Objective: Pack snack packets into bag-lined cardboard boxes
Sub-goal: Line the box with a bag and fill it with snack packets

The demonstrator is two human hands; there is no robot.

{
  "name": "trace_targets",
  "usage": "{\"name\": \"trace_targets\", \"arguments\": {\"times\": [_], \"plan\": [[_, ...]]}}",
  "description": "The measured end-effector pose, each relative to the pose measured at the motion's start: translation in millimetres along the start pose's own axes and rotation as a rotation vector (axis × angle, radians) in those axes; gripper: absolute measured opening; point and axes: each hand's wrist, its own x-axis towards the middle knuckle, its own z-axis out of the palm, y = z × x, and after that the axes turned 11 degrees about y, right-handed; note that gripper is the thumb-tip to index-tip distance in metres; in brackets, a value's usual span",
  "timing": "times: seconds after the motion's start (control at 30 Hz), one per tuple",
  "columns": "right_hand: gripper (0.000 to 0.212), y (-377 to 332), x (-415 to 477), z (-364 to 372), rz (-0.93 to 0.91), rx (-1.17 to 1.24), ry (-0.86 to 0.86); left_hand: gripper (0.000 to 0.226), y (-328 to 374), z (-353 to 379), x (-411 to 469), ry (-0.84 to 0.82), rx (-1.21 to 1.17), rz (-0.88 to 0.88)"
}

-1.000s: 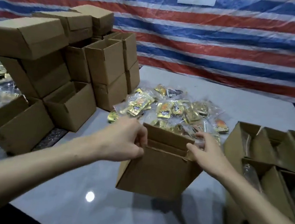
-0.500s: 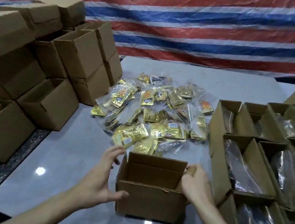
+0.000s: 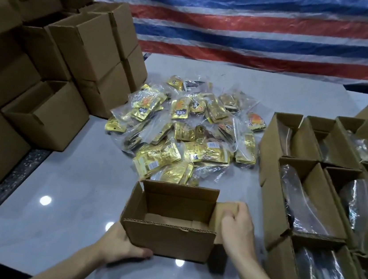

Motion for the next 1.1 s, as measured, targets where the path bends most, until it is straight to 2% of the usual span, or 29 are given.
{"name": "trace_targets", "arguments": {"times": [0.07,0.17,0.27,0.4,0.5,0.6,0.8,1.0,1.1], "plan": [[0.008,-2.2,2.8,1.6,0.005,0.000,0.011,0.064,-11.1,4.3,2.5,0.029,0.054,0.048],[0.025,-0.9,4.8,2.5,0.046,-0.017,0.012,0.069,-20.9,9.9,3.8,0.064,0.170,0.102],[0.029,-4.0,8.6,0.0,0.085,-0.055,-0.016,0.066,-21.3,14.6,3.0,0.122,0.292,0.233],[0.027,-27.5,19.3,-4.5,0.075,-0.278,-0.065,0.066,-15.6,13.0,4.3,0.143,0.285,0.340],[0.040,-56.0,22.7,-4.3,-0.108,-0.265,-0.015,0.068,-14.2,12.8,4.6,0.153,0.294,0.386],[0.038,-85.0,24.4,3.7,-0.307,-0.228,0.014,0.070,-13.0,13.5,3.7,0.184,0.302,0.380],[0.031,-117.7,43.1,46.6,-0.442,-0.158,-0.176,0.073,-12.0,14.4,5.0,0.218,0.343,0.411],[0.042,-137.1,62.2,107.6,-0.704,-0.418,-0.525,0.077,-11.5,12.4,7.9,0.173,0.353,0.416],[0.050,-142.3,69.0,134.9,-0.956,-0.711,-0.506,0.078,-13.9,11.4,8.9,0.158,0.312,0.407]]}}
